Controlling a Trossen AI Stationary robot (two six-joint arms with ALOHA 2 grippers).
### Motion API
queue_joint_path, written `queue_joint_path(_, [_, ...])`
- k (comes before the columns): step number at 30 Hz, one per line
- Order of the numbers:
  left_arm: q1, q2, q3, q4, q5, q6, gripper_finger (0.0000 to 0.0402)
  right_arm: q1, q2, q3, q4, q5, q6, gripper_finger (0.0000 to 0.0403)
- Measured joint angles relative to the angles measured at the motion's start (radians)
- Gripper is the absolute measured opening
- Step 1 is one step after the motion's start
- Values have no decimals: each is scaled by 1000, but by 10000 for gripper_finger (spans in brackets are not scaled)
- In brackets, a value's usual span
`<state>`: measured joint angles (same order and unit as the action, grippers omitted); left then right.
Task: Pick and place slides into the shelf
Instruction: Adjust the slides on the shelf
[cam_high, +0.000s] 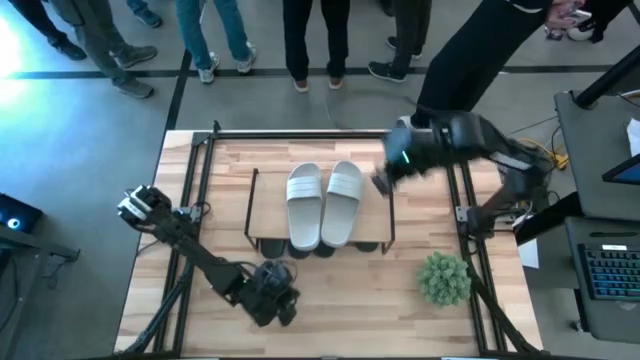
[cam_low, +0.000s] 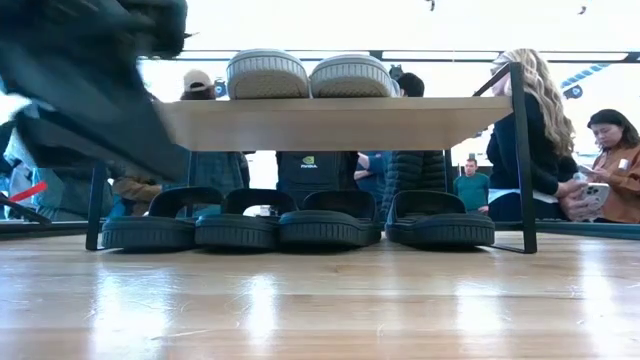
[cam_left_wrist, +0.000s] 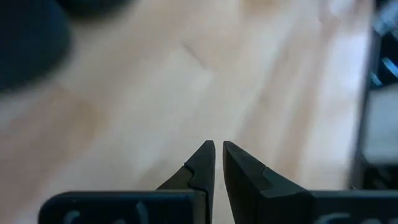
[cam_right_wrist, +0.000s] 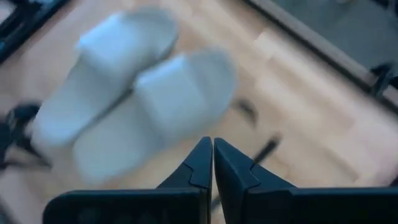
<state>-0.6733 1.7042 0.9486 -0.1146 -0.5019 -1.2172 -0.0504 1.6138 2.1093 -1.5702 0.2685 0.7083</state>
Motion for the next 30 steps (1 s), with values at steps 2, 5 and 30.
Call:
queue_joint_path(2, [-29,-9,2,0,42,-5,17,140,-58,-103,-3,28,99,8])
queue_joint_path(5, [-75,-26,2,2,77,-7,17,373,-101,-260,-3,110,260,8])
queue_joint_path(30, [-186,-59,-1,-166,43,-137,17,732,479,-646,477,442,294,8])
